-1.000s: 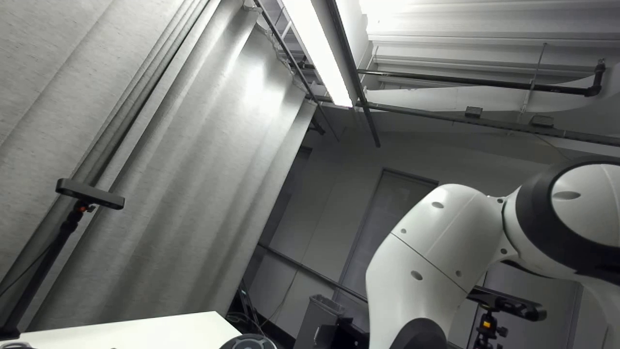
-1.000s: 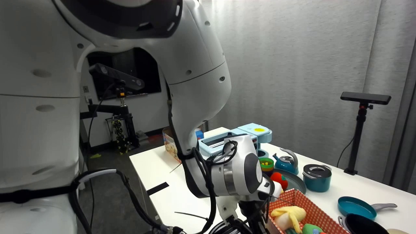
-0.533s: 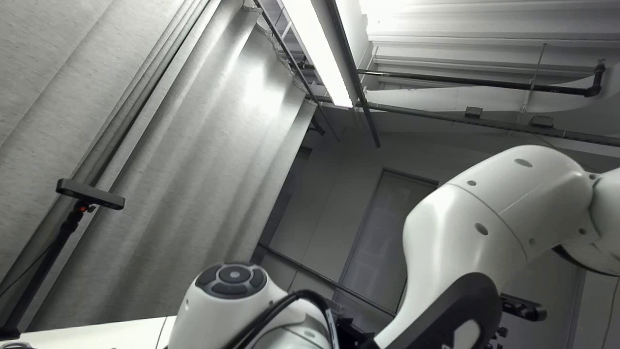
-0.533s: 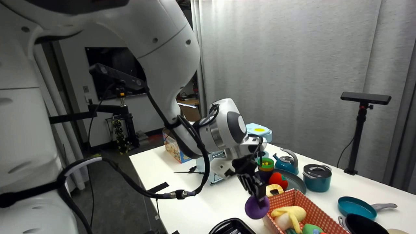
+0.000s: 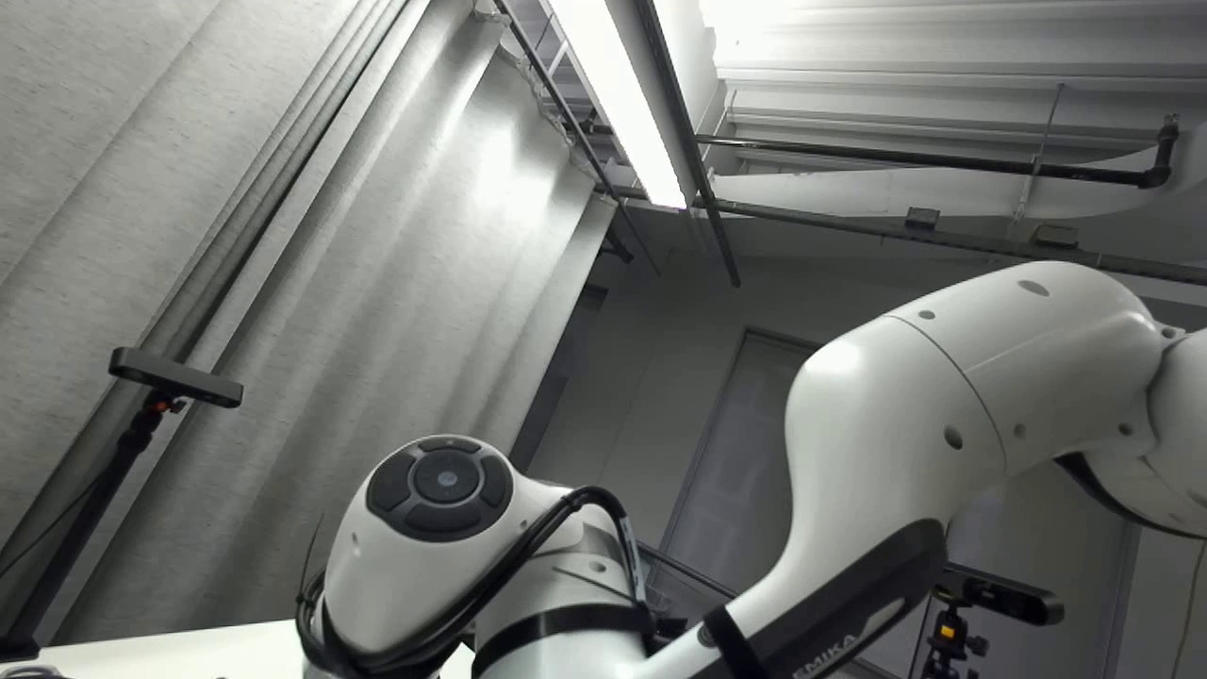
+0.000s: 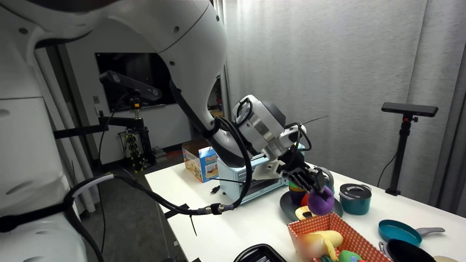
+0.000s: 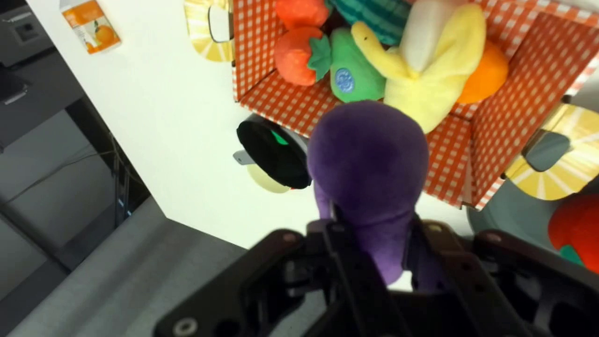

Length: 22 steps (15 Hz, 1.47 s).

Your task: Pick up the three toys and place them in the basket.

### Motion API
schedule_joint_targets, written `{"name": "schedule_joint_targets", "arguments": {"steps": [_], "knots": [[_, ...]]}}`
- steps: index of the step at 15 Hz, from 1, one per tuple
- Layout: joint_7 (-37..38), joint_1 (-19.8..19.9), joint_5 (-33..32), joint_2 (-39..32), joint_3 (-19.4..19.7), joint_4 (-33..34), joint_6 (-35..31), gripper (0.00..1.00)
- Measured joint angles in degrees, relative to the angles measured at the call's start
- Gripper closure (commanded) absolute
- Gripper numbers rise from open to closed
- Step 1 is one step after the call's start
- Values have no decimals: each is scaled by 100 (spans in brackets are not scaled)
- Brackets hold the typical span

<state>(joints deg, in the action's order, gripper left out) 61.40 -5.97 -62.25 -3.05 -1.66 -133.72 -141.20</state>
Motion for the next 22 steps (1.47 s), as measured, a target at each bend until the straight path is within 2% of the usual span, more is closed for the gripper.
{"name": "schedule_joint_targets", "arguments": {"steps": [1, 2, 3, 8, 10, 17, 19, 22], "knots": [[178, 34, -277, -114, 24, 79, 18, 49], [346, 69, -507, -242, 58, 160, 57, 49], [477, 102, -663, -366, 97, 230, 106, 42], [648, 242, -781, -790, 231, 400, 244, 4], [655, 260, -780, -837, 241, 401, 250, 0], [694, 251, -581, -717, 154, 358, 250, 0], [686, 245, -207, -548, 71, 234, 250, 0], [493, 213, 702, -199, -113, -116, 249, 0]]}}
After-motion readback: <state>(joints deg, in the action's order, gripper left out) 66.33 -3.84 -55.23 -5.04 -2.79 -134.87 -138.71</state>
